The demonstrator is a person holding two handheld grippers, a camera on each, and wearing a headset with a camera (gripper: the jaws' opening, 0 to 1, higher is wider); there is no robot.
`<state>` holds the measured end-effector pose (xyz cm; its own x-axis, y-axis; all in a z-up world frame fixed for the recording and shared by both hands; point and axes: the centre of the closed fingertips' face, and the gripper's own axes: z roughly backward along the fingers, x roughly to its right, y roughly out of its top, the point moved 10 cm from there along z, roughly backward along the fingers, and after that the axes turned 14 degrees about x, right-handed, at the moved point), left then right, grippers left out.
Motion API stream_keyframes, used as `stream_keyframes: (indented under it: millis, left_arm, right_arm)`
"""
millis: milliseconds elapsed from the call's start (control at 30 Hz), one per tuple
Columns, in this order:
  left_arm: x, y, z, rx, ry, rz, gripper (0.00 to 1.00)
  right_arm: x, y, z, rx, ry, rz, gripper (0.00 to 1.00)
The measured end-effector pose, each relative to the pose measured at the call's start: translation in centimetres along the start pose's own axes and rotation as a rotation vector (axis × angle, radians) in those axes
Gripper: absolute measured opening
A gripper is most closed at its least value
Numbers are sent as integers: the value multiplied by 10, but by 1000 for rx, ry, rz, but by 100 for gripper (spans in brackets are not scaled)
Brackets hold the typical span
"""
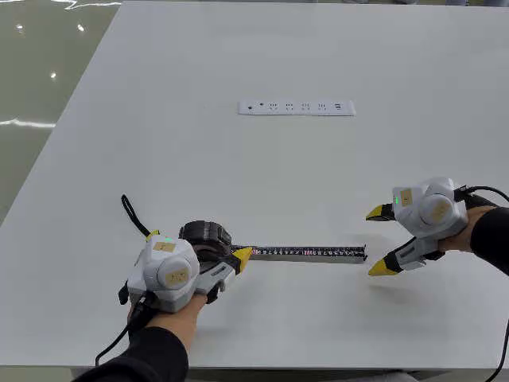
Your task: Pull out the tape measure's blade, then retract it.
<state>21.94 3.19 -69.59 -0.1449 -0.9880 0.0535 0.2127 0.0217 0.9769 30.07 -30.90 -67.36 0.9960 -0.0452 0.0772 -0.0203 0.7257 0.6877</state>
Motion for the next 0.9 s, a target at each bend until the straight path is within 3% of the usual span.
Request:
stream_keyframes:
  millis: [300, 900]
  left_arm:
    - [-1, -1, 1, 0, 6, 2, 100]
    - [-3, -1, 0, -3, 11, 0, 100]
  right_arm:
    - [0, -1, -9, -21, 62, 6, 34]
    - [6, -2, -23, -69, 100, -20, 16]
